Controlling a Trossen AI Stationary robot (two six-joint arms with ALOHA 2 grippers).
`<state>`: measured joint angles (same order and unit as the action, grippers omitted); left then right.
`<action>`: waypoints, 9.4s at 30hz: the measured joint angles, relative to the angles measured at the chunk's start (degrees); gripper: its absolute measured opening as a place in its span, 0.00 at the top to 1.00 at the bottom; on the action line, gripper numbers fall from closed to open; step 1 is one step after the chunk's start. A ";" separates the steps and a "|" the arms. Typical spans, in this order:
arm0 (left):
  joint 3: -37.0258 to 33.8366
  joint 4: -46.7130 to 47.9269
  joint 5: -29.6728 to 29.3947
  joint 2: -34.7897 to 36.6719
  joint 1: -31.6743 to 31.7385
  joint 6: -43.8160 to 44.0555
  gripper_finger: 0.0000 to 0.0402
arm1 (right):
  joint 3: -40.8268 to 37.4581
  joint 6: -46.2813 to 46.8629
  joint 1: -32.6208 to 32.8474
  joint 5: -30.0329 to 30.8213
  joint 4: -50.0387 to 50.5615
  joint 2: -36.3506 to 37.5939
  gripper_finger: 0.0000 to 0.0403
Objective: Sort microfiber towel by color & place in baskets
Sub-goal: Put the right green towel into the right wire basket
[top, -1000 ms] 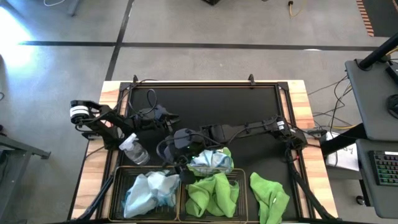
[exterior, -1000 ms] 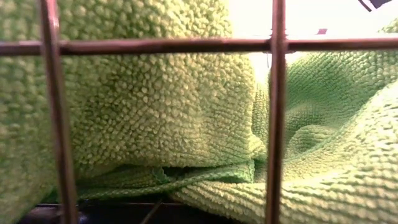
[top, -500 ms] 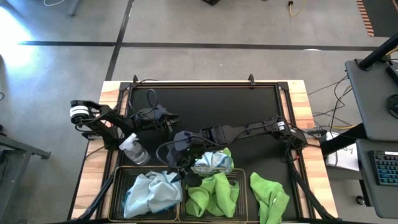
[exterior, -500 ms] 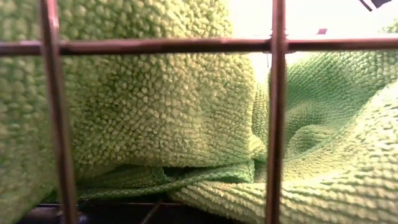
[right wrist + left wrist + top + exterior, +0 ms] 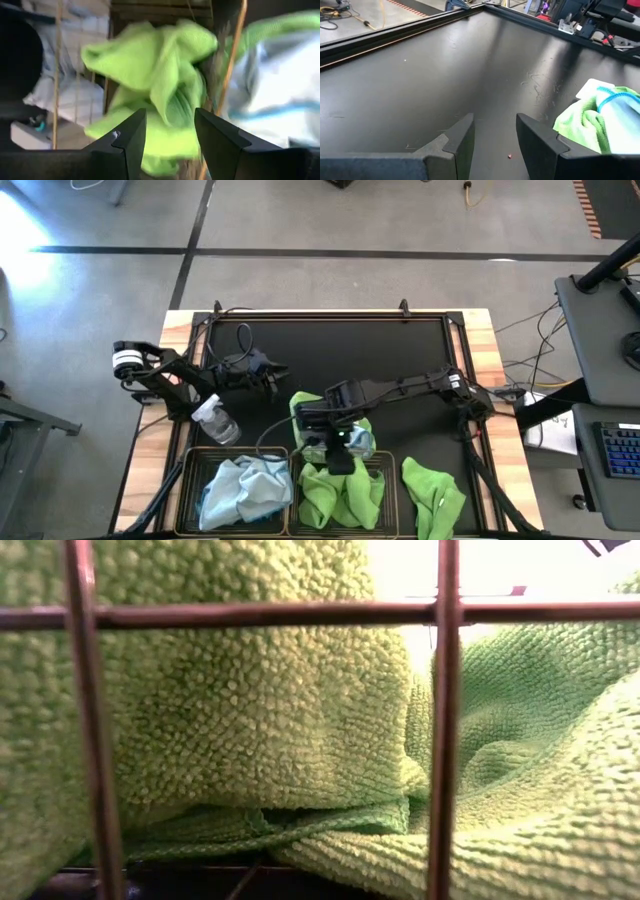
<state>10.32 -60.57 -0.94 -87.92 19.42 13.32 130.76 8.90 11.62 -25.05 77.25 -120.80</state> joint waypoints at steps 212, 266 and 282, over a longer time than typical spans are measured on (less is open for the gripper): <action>26.30 2.71 33.61 0.66 -12.26 -0.83 0.68 | -76.00 -2.91 8.75 64.07 -76.25 52.45 0.97; 46.01 9.30 41.55 -12.41 -13.32 2.19 0.98 | -75.95 -3.49 7.85 51.80 -78.87 52.40 0.97; 45.88 11.10 42.39 -12.33 -13.31 2.23 1.00 | -75.95 -3.28 7.85 51.99 -76.77 52.45 0.97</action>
<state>56.21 -49.47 41.45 -100.25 6.11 15.55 54.81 5.62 19.46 26.94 0.48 -68.36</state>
